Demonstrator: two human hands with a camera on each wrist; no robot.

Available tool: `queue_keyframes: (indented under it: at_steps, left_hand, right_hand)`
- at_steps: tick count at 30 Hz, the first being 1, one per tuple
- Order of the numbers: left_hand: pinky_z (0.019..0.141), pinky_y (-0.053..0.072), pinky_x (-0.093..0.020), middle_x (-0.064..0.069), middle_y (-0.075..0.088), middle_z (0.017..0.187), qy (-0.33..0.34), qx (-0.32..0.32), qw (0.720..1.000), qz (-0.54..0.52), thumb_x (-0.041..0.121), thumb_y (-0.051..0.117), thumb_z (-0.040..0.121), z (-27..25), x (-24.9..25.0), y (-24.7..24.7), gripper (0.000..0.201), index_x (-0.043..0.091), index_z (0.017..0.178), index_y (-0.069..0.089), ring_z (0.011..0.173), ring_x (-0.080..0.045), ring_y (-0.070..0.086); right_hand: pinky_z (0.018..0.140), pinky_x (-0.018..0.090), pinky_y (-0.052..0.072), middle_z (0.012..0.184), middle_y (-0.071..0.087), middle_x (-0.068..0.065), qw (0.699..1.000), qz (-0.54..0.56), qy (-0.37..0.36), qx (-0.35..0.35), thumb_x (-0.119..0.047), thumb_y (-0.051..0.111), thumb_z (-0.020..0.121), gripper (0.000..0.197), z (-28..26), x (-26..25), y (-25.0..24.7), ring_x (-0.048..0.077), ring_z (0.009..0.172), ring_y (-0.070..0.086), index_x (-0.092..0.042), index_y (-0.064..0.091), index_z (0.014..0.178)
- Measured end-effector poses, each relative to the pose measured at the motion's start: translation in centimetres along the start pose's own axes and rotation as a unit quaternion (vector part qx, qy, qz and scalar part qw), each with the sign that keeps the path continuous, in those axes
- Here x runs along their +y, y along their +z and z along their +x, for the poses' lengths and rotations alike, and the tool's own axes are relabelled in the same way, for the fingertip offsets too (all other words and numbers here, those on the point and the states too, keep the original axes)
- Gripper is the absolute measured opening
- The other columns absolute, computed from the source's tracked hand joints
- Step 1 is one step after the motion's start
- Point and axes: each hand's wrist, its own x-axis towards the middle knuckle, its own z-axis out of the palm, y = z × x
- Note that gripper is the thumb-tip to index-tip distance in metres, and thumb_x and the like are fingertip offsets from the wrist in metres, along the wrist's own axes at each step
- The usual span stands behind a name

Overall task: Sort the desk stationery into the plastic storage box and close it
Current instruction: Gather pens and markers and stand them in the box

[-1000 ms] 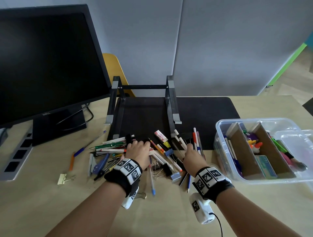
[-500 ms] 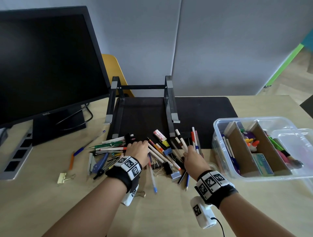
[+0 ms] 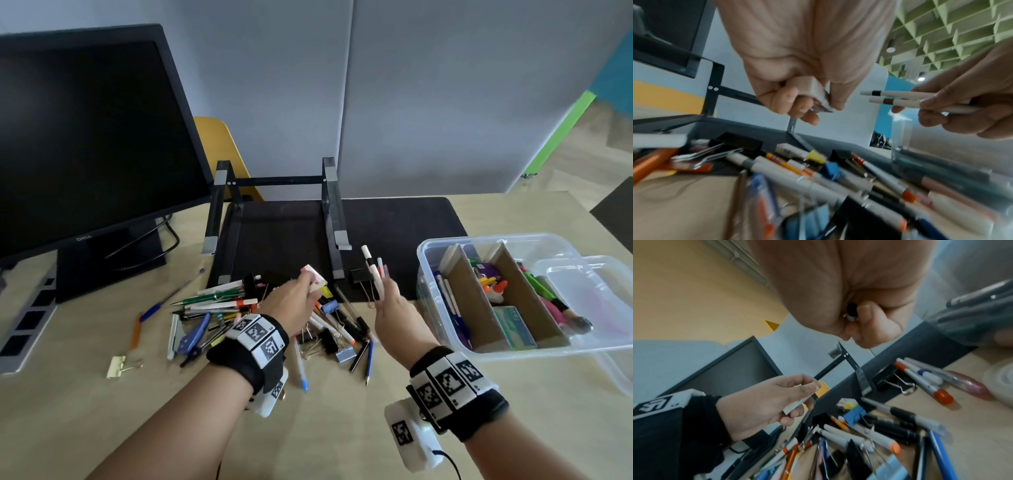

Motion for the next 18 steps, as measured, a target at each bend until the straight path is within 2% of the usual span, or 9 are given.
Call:
queue_keyframes:
  at_steps: [1,3,5,6,8,10,13,15,18]
  left_hand:
    - [0.068,0.048,-0.035,-0.004,0.059,0.099,0.007,0.003,1.0,-0.014,0.029,0.036,0.101,-0.1,0.7,-0.3,0.026,0.018,0.124,0.04,0.081,-0.02,0.059]
    - [0.066,0.048,-0.035,-0.003,0.056,0.1,0.02,0.002,0.999,-0.045,0.023,0.038,0.099,-0.4,2.3,-0.9,0.027,0.019,0.126,0.039,0.079,-0.02,0.058]
    - [0.071,0.048,-0.038,-0.005,0.056,0.105,0.027,0.002,0.997,-0.067,0.019,0.04,0.097,-0.5,3.7,-1.4,0.03,0.019,0.128,0.039,0.083,-0.023,0.057]
    - [0.075,0.049,-0.038,-0.006,0.056,0.109,0.03,0.004,0.997,-0.076,0.017,0.041,0.096,-0.5,4.3,-1.6,0.033,0.019,0.129,0.04,0.087,-0.023,0.057]
    - [0.086,0.05,-0.039,-0.006,0.056,0.119,0.037,0.01,0.995,-0.091,0.015,0.046,0.094,-0.4,5.4,-1.7,0.041,0.024,0.134,0.042,0.1,-0.024,0.058]
    - [0.095,0.047,-0.034,-0.005,0.057,0.127,0.047,0.018,0.994,-0.1,0.017,0.051,0.093,-0.4,6.3,-1.7,0.044,0.029,0.135,0.048,0.113,-0.022,0.056]
    - [0.097,0.043,-0.026,-0.004,0.058,0.129,0.063,0.031,0.991,-0.113,0.019,0.054,0.093,-0.5,7.8,-1.7,0.04,0.028,0.133,0.054,0.119,-0.018,0.054]
    - [0.096,0.043,-0.027,-0.005,0.058,0.126,0.062,0.039,0.99,-0.12,0.021,0.053,0.095,-0.4,8.9,-1.6,0.039,0.026,0.133,0.053,0.117,-0.02,0.055]
    - [0.096,0.044,-0.031,-0.008,0.055,0.127,0.039,0.03,0.989,-0.14,0.018,0.04,0.099,-0.3,10.2,-1.4,0.038,0.023,0.136,0.049,0.114,-0.022,0.054]
  right_hand:
    - [0.054,0.016,0.038,0.11,0.056,0.014,1.0,0.009,-0.011,0.011,-0.005,0.033,0.097,0.047,-0.2,0.1,-0.6,0.016,0.079,0.053,-0.013,0.02,0.142]
    - [0.066,0.018,0.043,0.117,0.052,0.01,0.999,0.021,-0.024,0.03,-0.001,0.033,0.096,0.059,-0.6,0.2,-1.8,0.015,0.084,0.051,-0.019,0.011,0.147]
    - [0.077,0.026,0.046,0.116,0.051,0.011,0.997,0.027,-0.041,0.056,0.0,0.035,0.095,0.067,-0.9,0.5,-3.0,0.018,0.089,0.054,-0.022,0.005,0.15]
    - [0.079,0.026,0.045,0.118,0.051,0.012,0.996,0.025,-0.05,0.071,0.001,0.036,0.094,0.068,-1.0,0.7,-3.5,0.019,0.091,0.055,-0.022,0.004,0.15]
    - [0.076,0.024,0.042,0.121,0.05,0.012,0.993,0.016,-0.055,0.104,0.001,0.036,0.095,0.063,-1.4,1.3,-4.7,0.016,0.09,0.052,-0.02,0.01,0.149]
    - [0.072,0.025,0.042,0.118,0.051,0.011,0.989,0.02,-0.05,0.136,0.0,0.035,0.095,0.05,-1.6,2.1,-5.8,0.015,0.085,0.052,-0.017,0.024,0.141]
    - [0.077,0.032,0.047,0.118,0.052,0.016,0.987,0.035,-0.026,0.157,0.005,0.034,0.091,0.041,-1.8,3.5,-7.0,0.023,0.091,0.053,-0.009,0.034,0.129]
    - [0.082,0.037,0.047,0.118,0.052,0.018,0.99,0.02,0.002,0.143,0.004,0.036,0.09,0.042,-2.0,4.4,-7.3,0.029,0.097,0.054,-0.007,0.032,0.13]
    - [0.079,0.033,0.043,0.116,0.056,0.017,0.996,-0.012,0.042,0.081,0.004,0.033,0.09,0.042,-2.3,5.6,-7.3,0.031,0.099,0.057,-0.011,0.031,0.13]
